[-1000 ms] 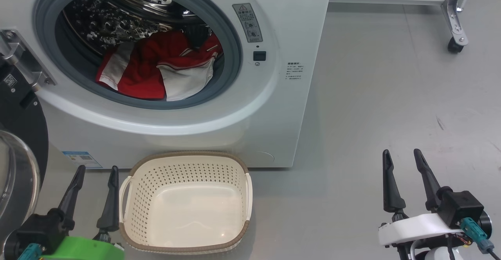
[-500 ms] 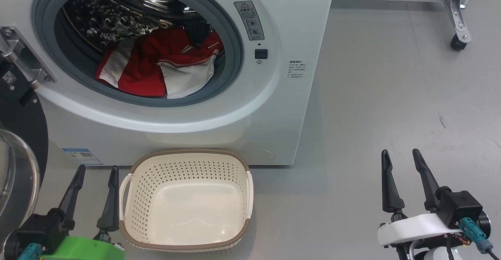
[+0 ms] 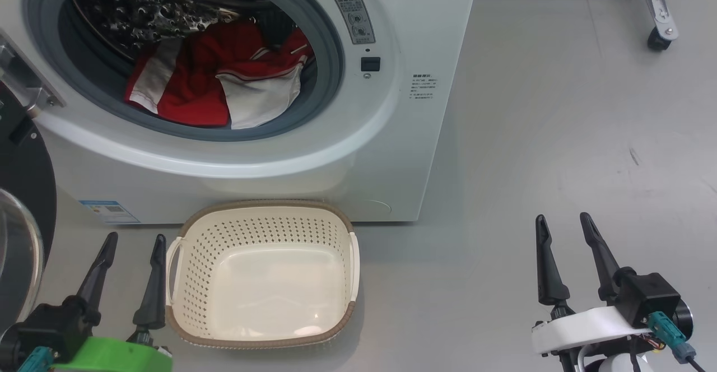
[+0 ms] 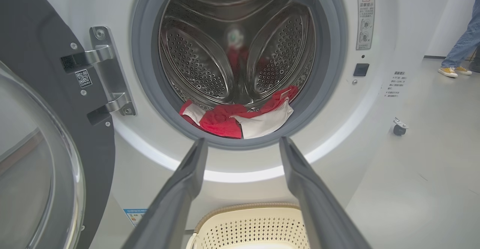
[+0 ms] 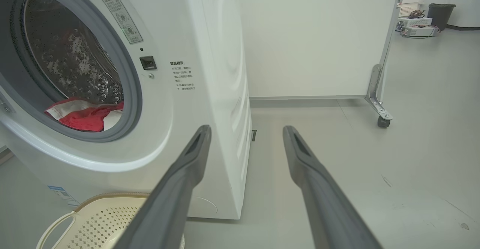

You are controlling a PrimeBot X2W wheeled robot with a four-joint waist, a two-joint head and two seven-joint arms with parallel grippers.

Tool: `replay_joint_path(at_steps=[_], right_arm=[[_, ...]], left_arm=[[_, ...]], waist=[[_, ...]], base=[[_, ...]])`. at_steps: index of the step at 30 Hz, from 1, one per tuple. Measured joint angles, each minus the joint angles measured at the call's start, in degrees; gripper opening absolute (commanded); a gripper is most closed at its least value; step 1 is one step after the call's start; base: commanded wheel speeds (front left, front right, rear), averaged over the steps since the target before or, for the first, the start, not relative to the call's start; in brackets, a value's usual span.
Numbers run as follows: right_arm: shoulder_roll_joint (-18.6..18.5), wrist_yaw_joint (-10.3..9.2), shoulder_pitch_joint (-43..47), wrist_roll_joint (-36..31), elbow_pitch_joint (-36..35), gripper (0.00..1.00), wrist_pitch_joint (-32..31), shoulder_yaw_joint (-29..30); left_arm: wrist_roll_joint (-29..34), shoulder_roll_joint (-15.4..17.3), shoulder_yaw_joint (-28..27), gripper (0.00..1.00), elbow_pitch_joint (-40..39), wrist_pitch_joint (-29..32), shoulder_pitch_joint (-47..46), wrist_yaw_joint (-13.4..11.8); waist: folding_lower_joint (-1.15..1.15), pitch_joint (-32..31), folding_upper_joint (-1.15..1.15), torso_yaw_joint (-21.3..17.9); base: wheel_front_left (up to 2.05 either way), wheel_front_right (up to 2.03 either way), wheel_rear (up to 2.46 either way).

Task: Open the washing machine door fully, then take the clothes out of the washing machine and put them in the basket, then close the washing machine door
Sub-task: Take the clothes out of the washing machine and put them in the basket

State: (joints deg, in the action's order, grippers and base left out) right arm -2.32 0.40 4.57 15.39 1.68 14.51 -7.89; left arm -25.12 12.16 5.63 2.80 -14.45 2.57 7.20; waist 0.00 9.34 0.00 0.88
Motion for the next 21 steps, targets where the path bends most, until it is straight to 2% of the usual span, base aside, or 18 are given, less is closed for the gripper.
replay_joint_path(at_steps=[9,21], right_arm=[[-0.02,-0.66,-1.16,-0.56,-1.08,1.00,0.00,-3.14],[-0.13,-3.10,-5.57,-0.30,-3.38,1.00,0.00,-8.02]], left_arm=[[0.01,3.57,0.12,1.00,0.14,0.01,-1.70,0.00],[2.48,11.87,1.94,1.00,2.45,1.02,-14.58,0.00]], waist=[[0.00,4.61,0.00,-1.29],[0.00,13.14,0.00,-4.57]], base=[[0.00,0.00,0.00],[0.00,0.00,0.00]])
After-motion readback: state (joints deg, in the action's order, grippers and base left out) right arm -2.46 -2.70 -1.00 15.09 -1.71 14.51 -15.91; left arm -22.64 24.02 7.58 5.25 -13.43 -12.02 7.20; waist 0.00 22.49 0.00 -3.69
